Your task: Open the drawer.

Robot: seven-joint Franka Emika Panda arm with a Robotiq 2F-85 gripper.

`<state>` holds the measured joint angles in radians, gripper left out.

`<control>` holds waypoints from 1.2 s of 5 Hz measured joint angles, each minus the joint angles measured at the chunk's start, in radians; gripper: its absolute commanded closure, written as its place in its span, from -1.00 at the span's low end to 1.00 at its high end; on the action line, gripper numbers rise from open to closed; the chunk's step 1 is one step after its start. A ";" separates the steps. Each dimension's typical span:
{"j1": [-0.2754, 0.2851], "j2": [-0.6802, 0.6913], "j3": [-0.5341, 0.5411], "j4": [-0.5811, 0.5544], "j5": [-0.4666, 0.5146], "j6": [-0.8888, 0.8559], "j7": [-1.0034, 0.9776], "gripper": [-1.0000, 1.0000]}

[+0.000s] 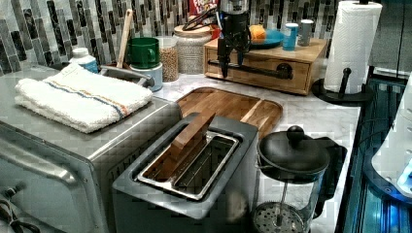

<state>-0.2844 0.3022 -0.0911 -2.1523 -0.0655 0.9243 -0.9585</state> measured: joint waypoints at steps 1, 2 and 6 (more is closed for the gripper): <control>0.000 -0.003 0.010 -0.010 -0.001 0.006 0.000 -1.00; 0.000 -0.010 0.009 -0.027 -0.001 0.031 0.007 -1.00; 0.022 -0.051 0.078 -0.111 0.065 0.118 0.206 -1.00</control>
<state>-0.2620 0.2510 -0.0127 -2.2637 -0.0006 1.0420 -0.7529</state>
